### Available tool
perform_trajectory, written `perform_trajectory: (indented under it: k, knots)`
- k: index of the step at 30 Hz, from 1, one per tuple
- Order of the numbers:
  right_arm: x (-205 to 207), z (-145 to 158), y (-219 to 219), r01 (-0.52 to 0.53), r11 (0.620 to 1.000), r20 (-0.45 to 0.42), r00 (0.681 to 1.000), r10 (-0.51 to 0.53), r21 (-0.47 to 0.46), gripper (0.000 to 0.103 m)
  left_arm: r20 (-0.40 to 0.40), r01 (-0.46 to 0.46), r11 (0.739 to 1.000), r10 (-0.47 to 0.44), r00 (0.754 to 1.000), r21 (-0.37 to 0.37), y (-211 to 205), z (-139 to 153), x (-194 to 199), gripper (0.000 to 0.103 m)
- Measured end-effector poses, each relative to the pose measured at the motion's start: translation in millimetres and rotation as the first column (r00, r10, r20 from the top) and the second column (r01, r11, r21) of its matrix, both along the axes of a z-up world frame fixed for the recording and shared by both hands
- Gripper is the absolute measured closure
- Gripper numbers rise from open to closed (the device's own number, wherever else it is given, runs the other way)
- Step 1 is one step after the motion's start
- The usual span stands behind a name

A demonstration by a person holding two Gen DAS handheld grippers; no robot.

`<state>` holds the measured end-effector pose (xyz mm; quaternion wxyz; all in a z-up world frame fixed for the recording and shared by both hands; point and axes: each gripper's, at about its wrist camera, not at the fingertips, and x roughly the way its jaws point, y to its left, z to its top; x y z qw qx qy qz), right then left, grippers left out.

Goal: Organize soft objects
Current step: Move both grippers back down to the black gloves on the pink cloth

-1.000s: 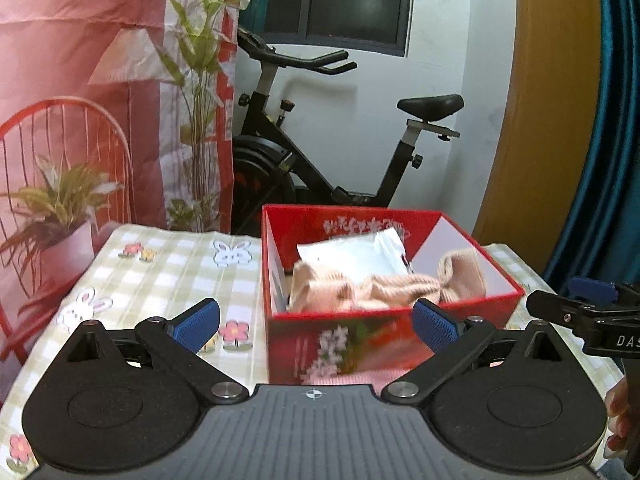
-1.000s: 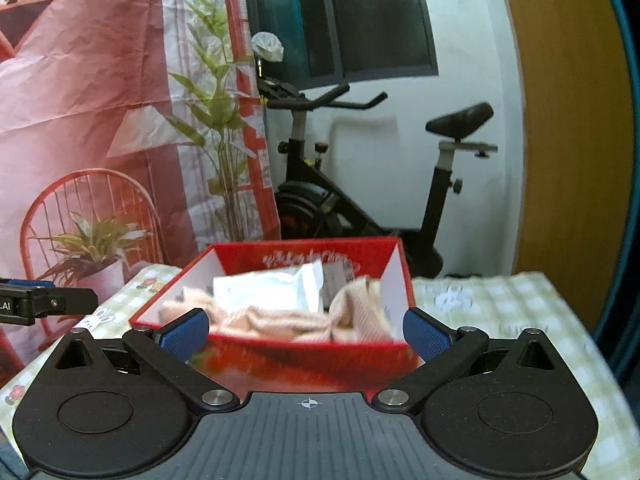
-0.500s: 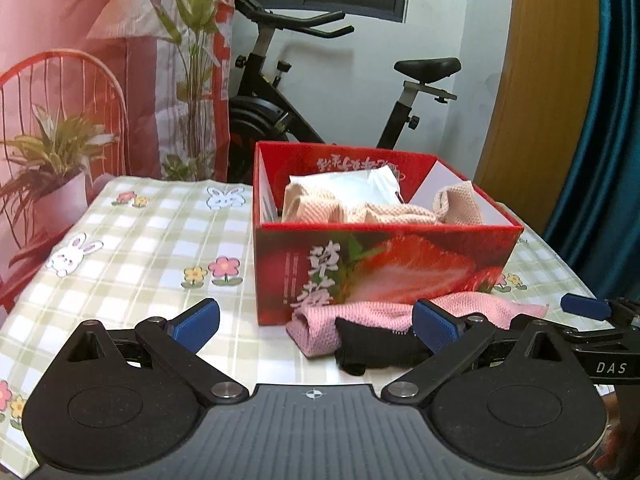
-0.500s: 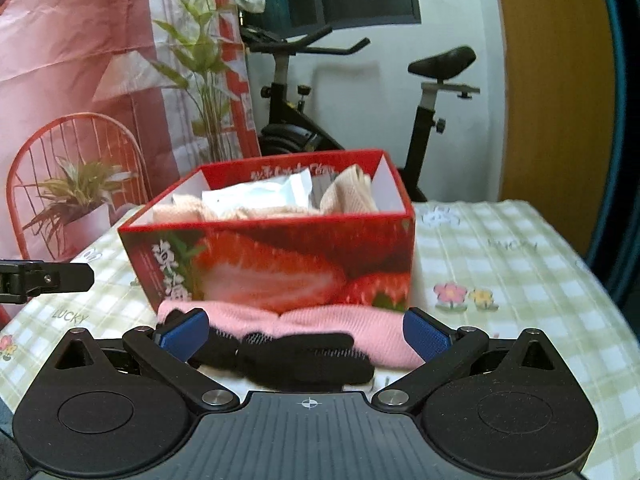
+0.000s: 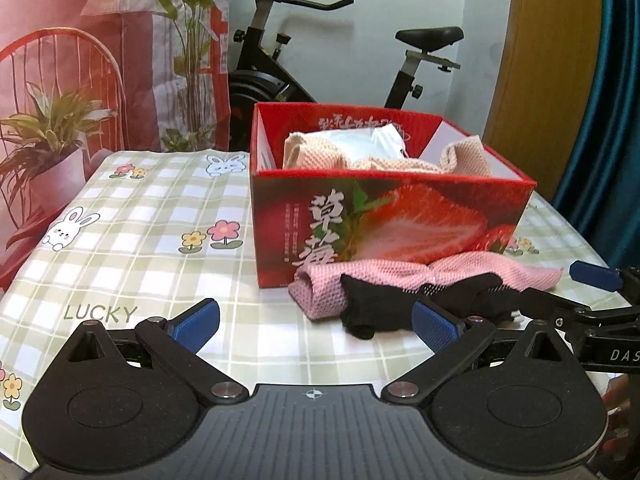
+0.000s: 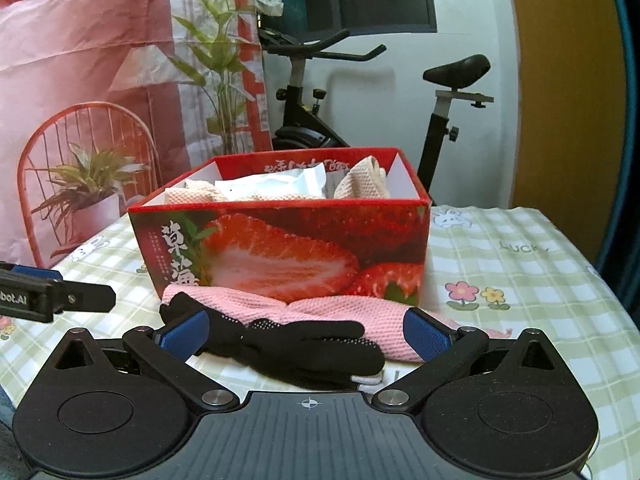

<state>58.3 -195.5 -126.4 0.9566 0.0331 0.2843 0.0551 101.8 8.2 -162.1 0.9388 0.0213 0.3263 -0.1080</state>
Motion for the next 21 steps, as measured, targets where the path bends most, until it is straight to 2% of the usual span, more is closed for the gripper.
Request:
perform_trajectory:
  k: [10,15,21]
  knots:
    - [2.1,-18.8,-0.9,-0.026,1.000,-0.067,0.997,0.026,0.001,0.000,-0.033,-0.017,1.000,0.017,0.999,0.001,1.4,-12.9,2.8,0.000]
    - [2.7,-23.8,1.5,-0.033,0.998,-0.072,0.997,0.030,-0.044,0.000,-0.049,-0.017,1.000,0.017,0.999,0.000,1.8,-18.4,5.7,0.000]
    - [5.0,-30.6,-5.8,-0.015,1.000,-0.092,0.996,0.013,-0.021,0.000,-0.072,-0.020,1.000,0.021,0.997,0.018,0.8,-24.6,8.6,0.000]
